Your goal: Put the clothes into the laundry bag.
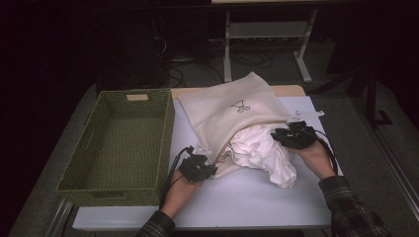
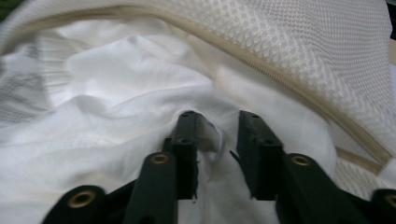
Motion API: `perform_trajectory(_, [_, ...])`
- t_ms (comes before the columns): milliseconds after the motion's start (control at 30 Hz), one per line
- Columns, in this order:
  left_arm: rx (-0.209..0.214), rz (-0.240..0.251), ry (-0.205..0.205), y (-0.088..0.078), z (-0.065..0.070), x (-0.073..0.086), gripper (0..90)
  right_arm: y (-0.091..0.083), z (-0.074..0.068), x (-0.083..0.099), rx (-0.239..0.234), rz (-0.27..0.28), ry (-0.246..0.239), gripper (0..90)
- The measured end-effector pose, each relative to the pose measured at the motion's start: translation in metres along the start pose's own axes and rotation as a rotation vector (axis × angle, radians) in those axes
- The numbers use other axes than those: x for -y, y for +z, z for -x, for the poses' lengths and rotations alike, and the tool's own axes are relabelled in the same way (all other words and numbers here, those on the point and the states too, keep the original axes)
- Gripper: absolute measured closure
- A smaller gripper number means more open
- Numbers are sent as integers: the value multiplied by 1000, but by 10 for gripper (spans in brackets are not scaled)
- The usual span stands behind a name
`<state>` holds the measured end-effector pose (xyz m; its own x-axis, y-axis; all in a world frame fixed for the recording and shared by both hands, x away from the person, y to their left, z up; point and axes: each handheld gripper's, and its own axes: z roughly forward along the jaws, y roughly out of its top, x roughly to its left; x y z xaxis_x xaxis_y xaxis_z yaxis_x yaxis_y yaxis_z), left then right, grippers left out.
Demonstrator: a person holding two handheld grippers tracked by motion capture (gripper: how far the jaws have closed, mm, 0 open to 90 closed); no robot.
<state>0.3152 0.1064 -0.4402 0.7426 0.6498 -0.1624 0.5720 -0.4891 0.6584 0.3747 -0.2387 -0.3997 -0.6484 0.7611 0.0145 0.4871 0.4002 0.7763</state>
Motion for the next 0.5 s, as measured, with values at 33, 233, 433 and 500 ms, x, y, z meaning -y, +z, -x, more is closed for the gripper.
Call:
perform_trajectory(33, [0, 0, 0, 0, 0, 0, 858, -8, -1, 2, -5, 20, 6, 626])
perform_trajectory(233, [-3, 5, -4, 0, 1, 0, 856, -44, -8, 20, -60, 21, 42, 444])
perform_trajectory(433, [2, 9, -8, -2, 0, -1, 849, -66, -25, 47, -84, 1, 36, 346])
perform_trajectory(500, [3, 13, -10, -3, 0, -1, 839, -71, -31, 54, -100, -7, 27, 346])
